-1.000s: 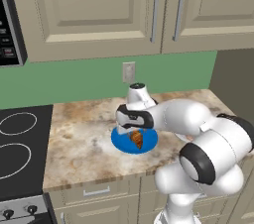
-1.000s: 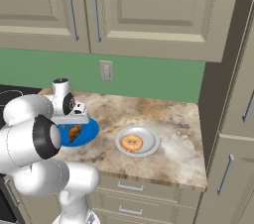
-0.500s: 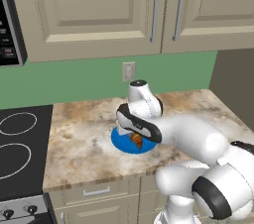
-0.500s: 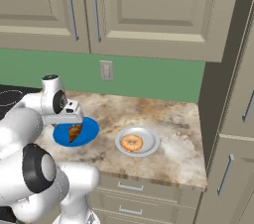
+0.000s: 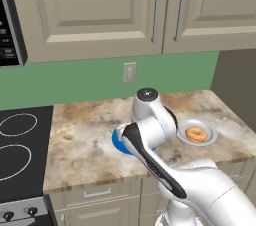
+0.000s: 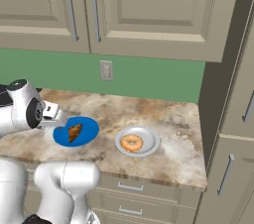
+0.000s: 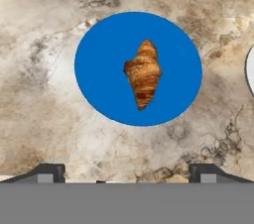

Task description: Place the pastries on the plates.

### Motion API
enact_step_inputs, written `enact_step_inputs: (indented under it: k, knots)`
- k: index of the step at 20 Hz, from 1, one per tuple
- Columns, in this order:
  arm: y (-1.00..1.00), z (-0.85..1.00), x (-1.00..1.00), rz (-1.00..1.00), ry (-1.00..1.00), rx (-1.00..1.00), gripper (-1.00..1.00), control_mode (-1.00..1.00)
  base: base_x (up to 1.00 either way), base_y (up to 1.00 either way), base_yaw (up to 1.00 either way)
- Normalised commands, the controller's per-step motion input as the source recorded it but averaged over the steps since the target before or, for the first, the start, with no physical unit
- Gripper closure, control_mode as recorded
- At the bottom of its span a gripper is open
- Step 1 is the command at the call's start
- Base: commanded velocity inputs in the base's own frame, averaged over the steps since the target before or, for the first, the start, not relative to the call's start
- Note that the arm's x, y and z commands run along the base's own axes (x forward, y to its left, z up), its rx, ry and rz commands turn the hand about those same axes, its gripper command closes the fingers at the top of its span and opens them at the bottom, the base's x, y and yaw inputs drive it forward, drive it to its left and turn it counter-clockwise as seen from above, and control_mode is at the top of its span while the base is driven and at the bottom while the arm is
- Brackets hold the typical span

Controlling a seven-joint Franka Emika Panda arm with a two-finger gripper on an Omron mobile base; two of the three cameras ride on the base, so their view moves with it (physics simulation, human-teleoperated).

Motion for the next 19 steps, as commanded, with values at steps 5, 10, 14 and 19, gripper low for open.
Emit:
enact_step_inputs:
  k: [5,10,14,19]
  knots:
    - [0.01,0.98,-0.55,-0.10,-0.12,0.03,-1.00,-1.00,0.00,0.00,0.00]
    - [-0.33,1.00,-0.64,-0.02,-0.01,0.03,-1.00,-1.00,0.00,0.00,0.00]
    - [-0.51,1.00,-0.56,0.00,-0.01,0.02,-1.00,-1.00,0.00,0.00,0.00]
    - [-0.60,0.90,-0.60,0.00,-0.01,0.01,-1.00,-1.00,0.00,0.00,0.00]
